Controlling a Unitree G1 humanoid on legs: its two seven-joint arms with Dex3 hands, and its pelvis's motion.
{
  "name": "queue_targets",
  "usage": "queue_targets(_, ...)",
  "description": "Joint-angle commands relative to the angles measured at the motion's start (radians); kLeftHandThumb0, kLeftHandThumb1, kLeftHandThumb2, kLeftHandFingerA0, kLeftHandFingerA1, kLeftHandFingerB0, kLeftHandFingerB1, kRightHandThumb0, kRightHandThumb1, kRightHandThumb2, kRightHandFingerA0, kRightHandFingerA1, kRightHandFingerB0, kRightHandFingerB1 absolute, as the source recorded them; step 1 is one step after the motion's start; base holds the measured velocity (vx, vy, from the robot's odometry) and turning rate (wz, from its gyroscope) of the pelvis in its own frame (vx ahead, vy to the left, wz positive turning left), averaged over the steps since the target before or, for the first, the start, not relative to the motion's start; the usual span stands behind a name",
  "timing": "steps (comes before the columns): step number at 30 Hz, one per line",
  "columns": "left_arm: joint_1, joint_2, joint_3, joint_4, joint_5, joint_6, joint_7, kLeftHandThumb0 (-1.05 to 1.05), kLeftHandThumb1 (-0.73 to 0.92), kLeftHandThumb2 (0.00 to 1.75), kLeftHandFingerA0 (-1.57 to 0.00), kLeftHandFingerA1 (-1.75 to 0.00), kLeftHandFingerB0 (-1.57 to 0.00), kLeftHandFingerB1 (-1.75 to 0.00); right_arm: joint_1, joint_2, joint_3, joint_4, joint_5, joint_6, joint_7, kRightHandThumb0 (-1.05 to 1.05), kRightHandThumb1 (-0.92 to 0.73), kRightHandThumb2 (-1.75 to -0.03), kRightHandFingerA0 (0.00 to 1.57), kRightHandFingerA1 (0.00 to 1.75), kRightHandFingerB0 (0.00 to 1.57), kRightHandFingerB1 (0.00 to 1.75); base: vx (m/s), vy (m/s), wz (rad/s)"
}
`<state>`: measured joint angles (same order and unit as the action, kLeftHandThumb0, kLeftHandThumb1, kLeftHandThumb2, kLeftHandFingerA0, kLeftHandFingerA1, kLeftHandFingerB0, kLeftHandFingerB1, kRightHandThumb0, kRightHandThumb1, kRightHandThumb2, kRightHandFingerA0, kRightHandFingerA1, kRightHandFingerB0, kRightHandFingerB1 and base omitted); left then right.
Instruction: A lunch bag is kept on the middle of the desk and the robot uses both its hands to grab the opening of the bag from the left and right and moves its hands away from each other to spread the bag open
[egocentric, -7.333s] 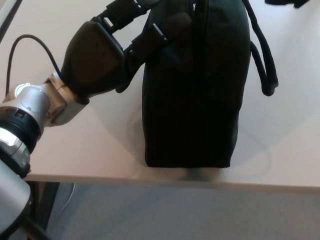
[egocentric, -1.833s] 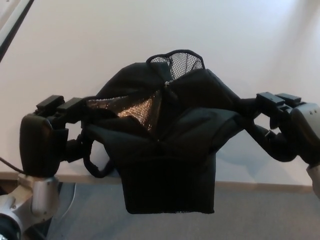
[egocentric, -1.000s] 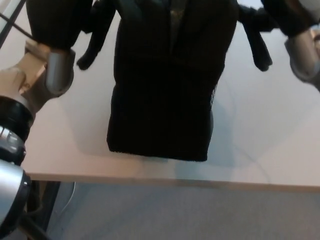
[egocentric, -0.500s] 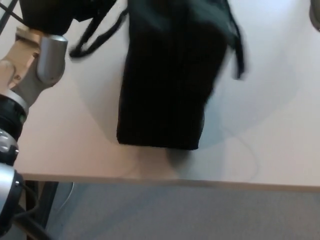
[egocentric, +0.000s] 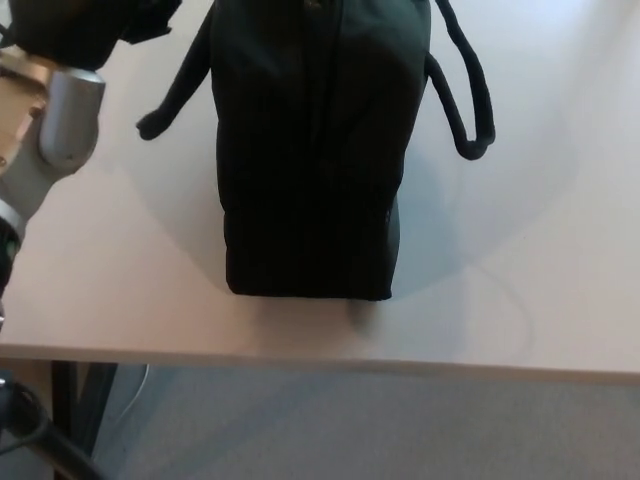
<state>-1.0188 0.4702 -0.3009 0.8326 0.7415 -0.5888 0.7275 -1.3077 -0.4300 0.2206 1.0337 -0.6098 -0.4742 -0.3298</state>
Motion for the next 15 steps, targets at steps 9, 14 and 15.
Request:
queue_targets(9, 0.567, 0.233, 0.251, -0.482, -0.212, -0.061, -0.127, -0.28, 0.6, 0.65, -0.29, -0.35, -0.24, -0.33, 0.544, -0.255, -0.176, -0.463, 0.165, -0.207, 0.075, -0.63, -0.52, -0.8, 0.24, 0.43, 0.08, 0.37, 0.0, 0.0, 0.0)
queue_targets(14, 0.989, 0.209, 0.413, -0.755, -0.372, -0.125, -0.155, -0.3, 0.65, 0.6, -0.3, -0.35, -0.25, -0.3, 0.926, -0.299, -0.287, -0.658, 0.187, -0.339, 0.022, -0.34, -0.5, -1.02, 0.0, 0.47, 0.0, 0.49, 0.0, 0.0, 0.0)
queue_targets(15, 1.107, 0.192, 0.443, -0.798, -0.39, -0.163, -0.143, -0.24, 0.63, 0.59, -0.29, -0.36, -0.25, -0.3, 1.068, -0.283, -0.316, -0.72, 0.197, -0.381, 0.013, -0.34, -0.49, -1.02, 0.0, 0.48, 0.0, 0.5, 0.0, 0.0, 0.0)
